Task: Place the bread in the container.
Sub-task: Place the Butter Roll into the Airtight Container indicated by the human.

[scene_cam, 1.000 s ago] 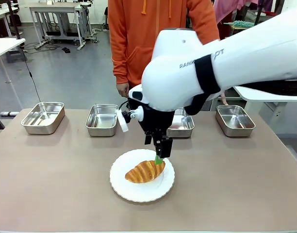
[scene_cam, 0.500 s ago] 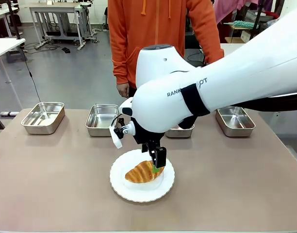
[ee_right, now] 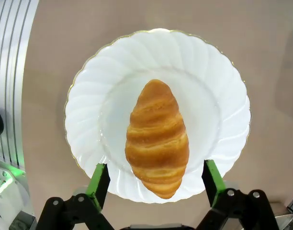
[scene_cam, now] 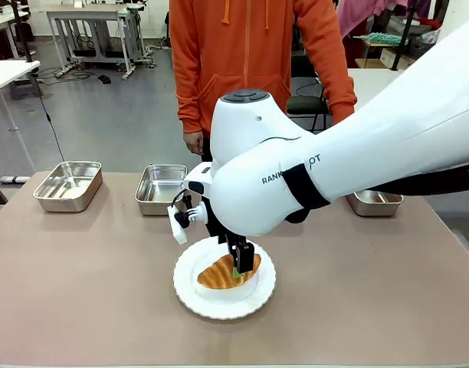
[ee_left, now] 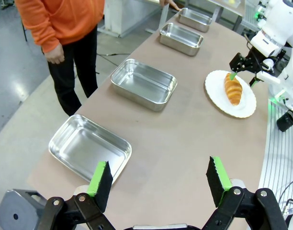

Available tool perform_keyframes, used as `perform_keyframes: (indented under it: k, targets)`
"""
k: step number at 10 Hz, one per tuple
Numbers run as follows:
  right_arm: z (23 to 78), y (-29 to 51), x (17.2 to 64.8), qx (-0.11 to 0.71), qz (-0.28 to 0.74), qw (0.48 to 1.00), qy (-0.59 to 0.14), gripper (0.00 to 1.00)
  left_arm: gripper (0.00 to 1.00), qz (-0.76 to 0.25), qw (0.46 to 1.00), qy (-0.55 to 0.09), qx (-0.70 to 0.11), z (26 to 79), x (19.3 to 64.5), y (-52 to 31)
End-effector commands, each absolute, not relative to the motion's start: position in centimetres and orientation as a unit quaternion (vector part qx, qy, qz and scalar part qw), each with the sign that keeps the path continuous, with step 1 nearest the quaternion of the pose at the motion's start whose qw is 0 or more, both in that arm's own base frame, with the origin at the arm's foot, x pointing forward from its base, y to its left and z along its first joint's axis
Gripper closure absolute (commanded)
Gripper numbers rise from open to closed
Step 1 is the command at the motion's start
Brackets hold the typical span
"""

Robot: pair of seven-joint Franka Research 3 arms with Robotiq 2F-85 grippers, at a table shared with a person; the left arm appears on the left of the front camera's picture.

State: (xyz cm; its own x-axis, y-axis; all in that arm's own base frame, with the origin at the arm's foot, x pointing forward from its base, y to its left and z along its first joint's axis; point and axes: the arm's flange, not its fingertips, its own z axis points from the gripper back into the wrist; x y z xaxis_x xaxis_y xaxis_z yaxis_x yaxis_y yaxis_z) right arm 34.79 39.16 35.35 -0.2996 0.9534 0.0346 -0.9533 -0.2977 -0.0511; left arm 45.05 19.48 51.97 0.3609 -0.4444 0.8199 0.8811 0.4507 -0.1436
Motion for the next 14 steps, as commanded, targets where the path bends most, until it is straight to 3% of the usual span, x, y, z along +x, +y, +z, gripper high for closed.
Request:
perform_keyframes:
  k: [1, 13, 14]
  targets:
    - [33.9, 39.6, 34.1, -0.021, 0.798, 0.601, -0.034, 0.00, 0.00, -0.434, 0.766, -0.369, -0.298, 52.3, 45.0, 19.4]
    - [29.3, 39.9, 34.7, -0.034, 0.799, 0.600, -0.027, 0.00, 0.00, -0.434, 0.766, -0.369, -0.298, 52.3, 45.0, 19.4]
    - [29.4, 39.9, 34.7, -0.034, 0.798, 0.601, -0.032, 0.20, 0.00, -0.434, 0.766, -0.369, -0.298, 52.3, 45.0, 19.4]
